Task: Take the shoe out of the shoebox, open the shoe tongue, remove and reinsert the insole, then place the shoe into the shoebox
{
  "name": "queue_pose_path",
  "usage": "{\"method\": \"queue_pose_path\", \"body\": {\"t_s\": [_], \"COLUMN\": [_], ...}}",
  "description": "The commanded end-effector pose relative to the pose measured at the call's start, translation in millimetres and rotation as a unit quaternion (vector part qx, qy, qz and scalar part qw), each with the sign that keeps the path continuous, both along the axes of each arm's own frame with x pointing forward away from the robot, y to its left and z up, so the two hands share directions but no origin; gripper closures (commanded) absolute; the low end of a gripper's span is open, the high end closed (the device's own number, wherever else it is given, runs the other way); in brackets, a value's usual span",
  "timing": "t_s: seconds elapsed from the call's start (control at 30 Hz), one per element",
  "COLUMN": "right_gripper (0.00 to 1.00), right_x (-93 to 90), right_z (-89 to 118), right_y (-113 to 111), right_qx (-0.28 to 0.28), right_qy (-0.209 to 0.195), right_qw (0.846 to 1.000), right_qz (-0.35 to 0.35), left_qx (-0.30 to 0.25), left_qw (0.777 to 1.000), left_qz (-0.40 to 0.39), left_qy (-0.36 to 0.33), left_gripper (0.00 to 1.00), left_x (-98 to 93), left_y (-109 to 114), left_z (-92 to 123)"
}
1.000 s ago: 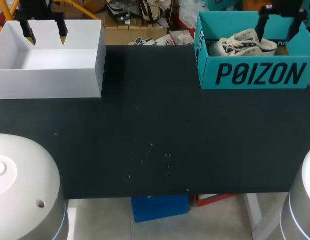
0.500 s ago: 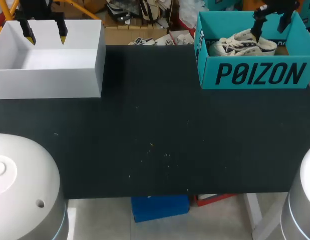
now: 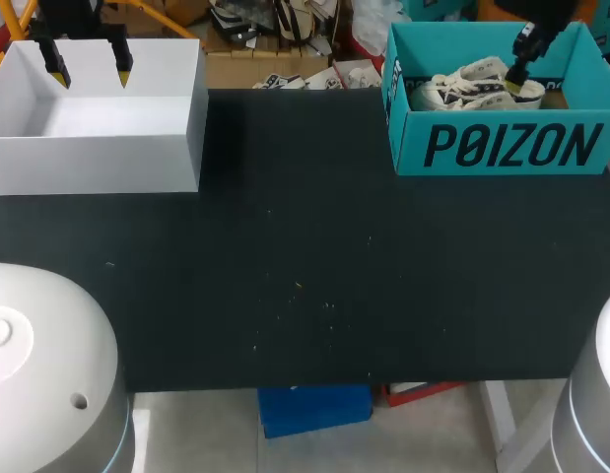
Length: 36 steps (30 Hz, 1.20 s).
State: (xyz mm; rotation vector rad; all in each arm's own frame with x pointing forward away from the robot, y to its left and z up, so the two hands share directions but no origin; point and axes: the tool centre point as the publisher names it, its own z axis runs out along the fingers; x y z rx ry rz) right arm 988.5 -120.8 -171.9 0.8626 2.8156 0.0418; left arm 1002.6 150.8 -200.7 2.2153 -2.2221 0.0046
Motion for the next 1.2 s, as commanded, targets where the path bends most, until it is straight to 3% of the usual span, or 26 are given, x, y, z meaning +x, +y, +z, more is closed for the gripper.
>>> {"method": "queue_pose_path", "body": {"t_s": [0.03,0.23,0.53,0.63,0.73,0.83,1.2], "right_gripper": [0.0,0.0,0.0,0.13,0.38,0.49,0.51], "right_x": [14.7,45.3,82.5,89.7,96.1,100.2,116.8], "right_z": [0.5,-2.0,-18.4,-29.6,-42.3,-52.6,-106.1], "right_y": [5.0,11.2,15.4,13.0,7.8,2.7,-16.7], "right_qx": [-0.021,-0.036,-0.044,-0.044,-0.045,-0.046,-0.058], "right_qy": [0.006,0.029,0.055,0.057,0.058,0.058,0.054], "right_qw": [0.982,0.963,0.949,0.949,0.951,0.953,0.954], "right_qz": [0.188,0.264,0.307,0.308,0.301,0.295,0.288], "left_qx": [0.002,0.002,0.002,0.002,0.002,0.002,0.002], "left_qw": [1.0,1.0,1.0,1.0,1.0,1.0,1.0], "left_qz": [0.001,0.001,0.001,0.001,0.001,0.001,0.001], "left_qy": [0.001,0.001,0.001,0.001,0.001,0.001,0.001], "left_gripper": [0.0,0.0,0.0,0.0,0.0,0.0,0.0], "left_x": [-0.5,-0.5,-0.5,-0.5,-0.5,-0.5,-0.5], "left_y": [-0.5,-0.5,-0.5,-0.5,-0.5,-0.5,-0.5], "left_z": [0.6,0.6,0.6,0.6,0.6,0.6,0.6]}}
